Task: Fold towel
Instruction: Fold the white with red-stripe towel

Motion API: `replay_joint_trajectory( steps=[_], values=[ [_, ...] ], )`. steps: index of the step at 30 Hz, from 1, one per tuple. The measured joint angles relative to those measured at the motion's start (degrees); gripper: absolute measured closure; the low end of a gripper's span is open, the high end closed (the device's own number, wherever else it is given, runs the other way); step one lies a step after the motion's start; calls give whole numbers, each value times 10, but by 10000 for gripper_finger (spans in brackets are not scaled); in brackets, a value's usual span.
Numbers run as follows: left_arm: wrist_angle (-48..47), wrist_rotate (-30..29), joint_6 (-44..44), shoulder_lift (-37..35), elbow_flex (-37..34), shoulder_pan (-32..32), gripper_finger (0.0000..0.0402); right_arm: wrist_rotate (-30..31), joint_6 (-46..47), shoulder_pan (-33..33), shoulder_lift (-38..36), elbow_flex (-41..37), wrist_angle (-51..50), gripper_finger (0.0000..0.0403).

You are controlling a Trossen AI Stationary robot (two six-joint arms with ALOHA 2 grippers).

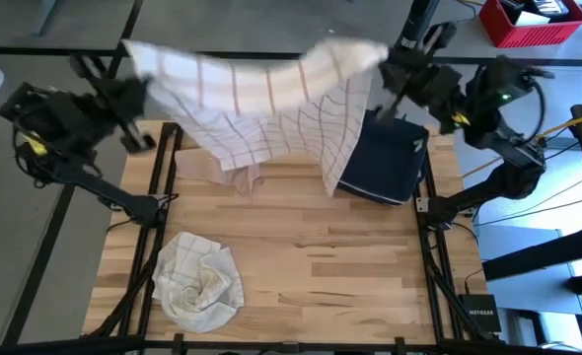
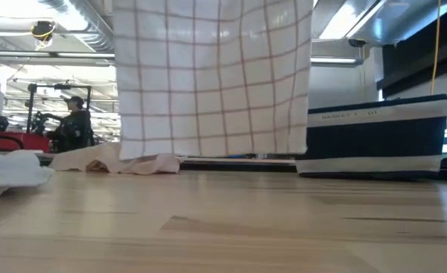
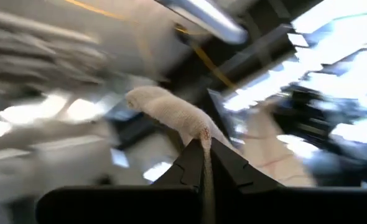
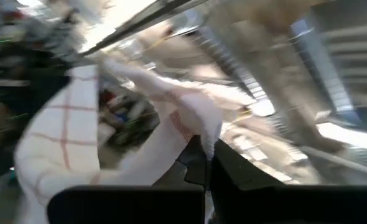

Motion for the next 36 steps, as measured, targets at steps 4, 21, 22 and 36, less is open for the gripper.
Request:
replay_joint_trajectory(
  steps=[4, 21, 22, 36],
  values=[
    [-118, 1, -154, 9, 6, -64, 396, 29, 55, 77, -7, 17, -125, 395],
    [-476, -48, -572, 152, 5, -321, 396, 106, 393, 332, 73, -62, -490, 401],
    [-491, -52, -596, 166, 5, -327, 396, 109, 410, 341, 73, -85, -481, 401],
    [-483, -40, -895, 258, -186, -375, 396, 56, 694, 470, 73, -427, -233, 401]
  ],
)
